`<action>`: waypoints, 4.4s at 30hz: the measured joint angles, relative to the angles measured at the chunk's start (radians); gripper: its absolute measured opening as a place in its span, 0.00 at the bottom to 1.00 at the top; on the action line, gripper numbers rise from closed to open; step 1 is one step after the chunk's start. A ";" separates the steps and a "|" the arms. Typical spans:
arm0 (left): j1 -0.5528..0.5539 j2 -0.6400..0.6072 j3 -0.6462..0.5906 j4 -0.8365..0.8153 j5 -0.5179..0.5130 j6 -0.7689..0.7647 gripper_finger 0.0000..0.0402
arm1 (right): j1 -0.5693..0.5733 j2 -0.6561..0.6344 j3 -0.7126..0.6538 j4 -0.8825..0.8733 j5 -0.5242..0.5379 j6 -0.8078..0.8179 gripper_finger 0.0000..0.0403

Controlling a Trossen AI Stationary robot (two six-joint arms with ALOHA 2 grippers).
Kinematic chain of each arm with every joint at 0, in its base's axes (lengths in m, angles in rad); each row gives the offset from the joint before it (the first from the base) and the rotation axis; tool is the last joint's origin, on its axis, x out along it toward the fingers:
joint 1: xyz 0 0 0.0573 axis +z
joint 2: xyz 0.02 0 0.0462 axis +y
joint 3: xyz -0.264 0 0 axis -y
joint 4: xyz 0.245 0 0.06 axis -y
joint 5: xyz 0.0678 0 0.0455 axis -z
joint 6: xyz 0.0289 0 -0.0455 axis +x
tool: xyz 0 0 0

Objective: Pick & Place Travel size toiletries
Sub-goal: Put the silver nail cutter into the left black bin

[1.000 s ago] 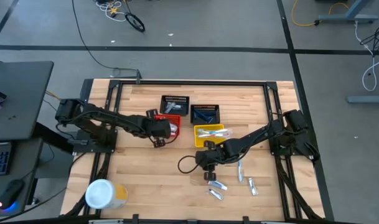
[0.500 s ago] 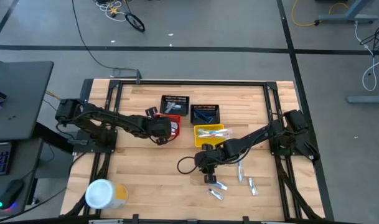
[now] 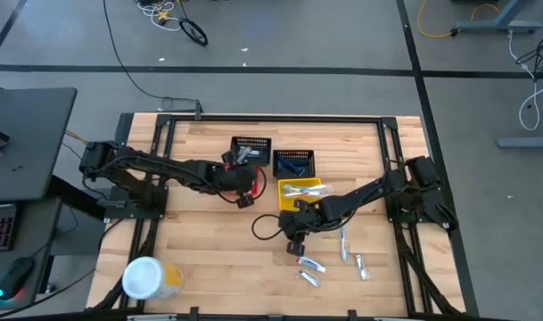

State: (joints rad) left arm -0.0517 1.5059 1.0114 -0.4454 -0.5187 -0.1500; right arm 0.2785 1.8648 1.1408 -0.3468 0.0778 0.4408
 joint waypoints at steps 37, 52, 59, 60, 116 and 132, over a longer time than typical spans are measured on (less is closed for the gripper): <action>0.053 0.000 0.003 0.192 0.016 0.119 0.24 | -0.250 -0.002 -0.001 0.416 -0.271 -0.302 0.27; 0.053 0.000 0.003 0.083 0.034 -0.022 0.24 | -0.036 -0.003 0.000 0.166 -0.219 -0.127 0.27; 0.053 0.000 0.003 0.085 0.039 -0.022 0.24 | 0.049 -0.106 0.000 -0.060 -0.107 0.088 0.27; 0.053 0.000 0.003 0.085 0.039 -0.022 0.24 | 0.063 -0.124 0.000 -0.097 -0.083 0.106 0.27; 0.341 -0.534 -0.358 0.237 0.210 0.117 0.20 | -0.032 -0.185 0.000 -0.561 0.993 0.312 0.27; 0.501 -0.217 -0.339 0.399 0.379 0.125 0.20 | -0.169 -0.185 0.000 -0.483 0.784 0.291 0.27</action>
State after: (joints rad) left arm 0.4496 1.2884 0.6727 -0.0464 -0.1394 -0.0250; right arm 0.1090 1.6802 1.1404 -0.8301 0.8618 0.7319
